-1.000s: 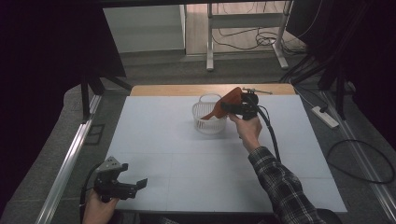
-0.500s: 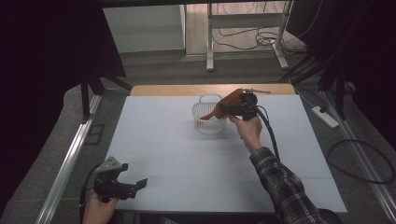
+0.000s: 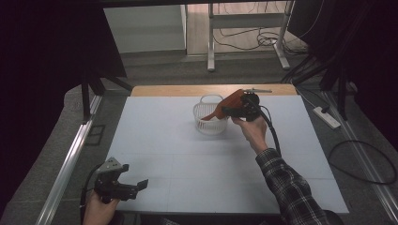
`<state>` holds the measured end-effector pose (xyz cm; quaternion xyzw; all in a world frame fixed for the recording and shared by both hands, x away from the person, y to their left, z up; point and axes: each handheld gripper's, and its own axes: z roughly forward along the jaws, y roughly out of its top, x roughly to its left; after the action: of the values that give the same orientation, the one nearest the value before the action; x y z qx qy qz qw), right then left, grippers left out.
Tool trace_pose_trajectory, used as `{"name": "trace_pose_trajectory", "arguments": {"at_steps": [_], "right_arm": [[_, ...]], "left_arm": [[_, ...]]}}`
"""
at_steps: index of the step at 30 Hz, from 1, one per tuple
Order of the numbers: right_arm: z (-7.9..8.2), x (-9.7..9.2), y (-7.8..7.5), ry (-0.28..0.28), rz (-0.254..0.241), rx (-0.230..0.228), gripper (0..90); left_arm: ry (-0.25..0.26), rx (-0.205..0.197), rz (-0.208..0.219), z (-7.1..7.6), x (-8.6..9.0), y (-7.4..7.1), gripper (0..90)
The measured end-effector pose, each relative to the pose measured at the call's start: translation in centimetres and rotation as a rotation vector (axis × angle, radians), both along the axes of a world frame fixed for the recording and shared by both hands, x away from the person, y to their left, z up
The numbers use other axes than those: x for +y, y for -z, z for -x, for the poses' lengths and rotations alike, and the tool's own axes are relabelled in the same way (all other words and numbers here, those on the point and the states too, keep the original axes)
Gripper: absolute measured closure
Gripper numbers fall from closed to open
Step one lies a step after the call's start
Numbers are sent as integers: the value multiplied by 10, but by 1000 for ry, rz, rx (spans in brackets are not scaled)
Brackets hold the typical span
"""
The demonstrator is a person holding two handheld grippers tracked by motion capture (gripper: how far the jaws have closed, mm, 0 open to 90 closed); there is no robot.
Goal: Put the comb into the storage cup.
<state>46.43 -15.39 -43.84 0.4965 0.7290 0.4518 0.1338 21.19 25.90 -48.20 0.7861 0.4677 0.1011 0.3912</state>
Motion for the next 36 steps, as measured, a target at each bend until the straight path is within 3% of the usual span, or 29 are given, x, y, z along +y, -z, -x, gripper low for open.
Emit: {"name": "trace_pose_trajectory", "arguments": {"at_steps": [12,36], "right_arm": [[3,-1,-2,-44,49,-5,131],[7,-4,-6,-96,88,-10,87]], "left_arm": [[-1,0,0,0,0,0,4],[-2,1,-2,0,0,0,5]]}}
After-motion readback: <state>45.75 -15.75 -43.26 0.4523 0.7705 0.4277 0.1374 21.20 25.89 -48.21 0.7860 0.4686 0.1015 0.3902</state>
